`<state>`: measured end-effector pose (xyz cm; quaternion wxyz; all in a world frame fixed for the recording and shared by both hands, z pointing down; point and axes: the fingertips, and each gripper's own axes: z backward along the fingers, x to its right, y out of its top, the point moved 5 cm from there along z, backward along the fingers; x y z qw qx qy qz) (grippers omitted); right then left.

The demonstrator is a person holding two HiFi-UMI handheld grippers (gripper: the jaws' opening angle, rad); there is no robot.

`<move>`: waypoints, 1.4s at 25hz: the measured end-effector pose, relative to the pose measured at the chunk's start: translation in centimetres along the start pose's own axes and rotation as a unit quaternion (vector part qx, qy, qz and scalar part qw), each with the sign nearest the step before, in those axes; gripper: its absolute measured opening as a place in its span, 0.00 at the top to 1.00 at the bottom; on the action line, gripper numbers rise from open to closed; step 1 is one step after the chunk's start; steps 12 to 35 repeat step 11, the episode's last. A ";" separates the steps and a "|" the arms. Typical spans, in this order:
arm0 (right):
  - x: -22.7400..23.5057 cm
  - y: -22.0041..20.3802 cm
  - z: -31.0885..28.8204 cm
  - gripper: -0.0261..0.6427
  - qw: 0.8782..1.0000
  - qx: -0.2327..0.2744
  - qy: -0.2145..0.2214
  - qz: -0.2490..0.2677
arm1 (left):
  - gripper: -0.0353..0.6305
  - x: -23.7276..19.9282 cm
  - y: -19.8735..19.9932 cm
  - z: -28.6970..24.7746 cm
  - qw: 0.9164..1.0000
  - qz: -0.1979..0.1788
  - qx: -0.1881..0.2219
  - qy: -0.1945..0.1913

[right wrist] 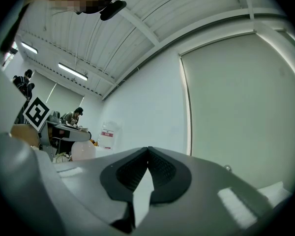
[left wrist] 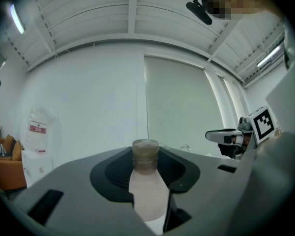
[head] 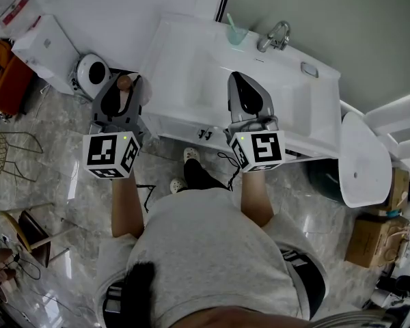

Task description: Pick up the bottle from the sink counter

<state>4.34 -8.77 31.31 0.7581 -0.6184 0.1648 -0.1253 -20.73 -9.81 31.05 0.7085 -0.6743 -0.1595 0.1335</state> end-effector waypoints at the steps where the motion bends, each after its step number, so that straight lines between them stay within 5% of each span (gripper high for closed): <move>1: -0.1 0.1 0.1 0.95 1.000 0.001 0.000 0.001 | 0.73 0.0 0.1 0.1 1.000 0.000 0.001 0.000; 35: -0.4 0.2 -0.3 0.95 1.000 0.001 0.001 0.003 | 0.73 -0.6 0.6 0.3 1.000 0.000 0.005 0.001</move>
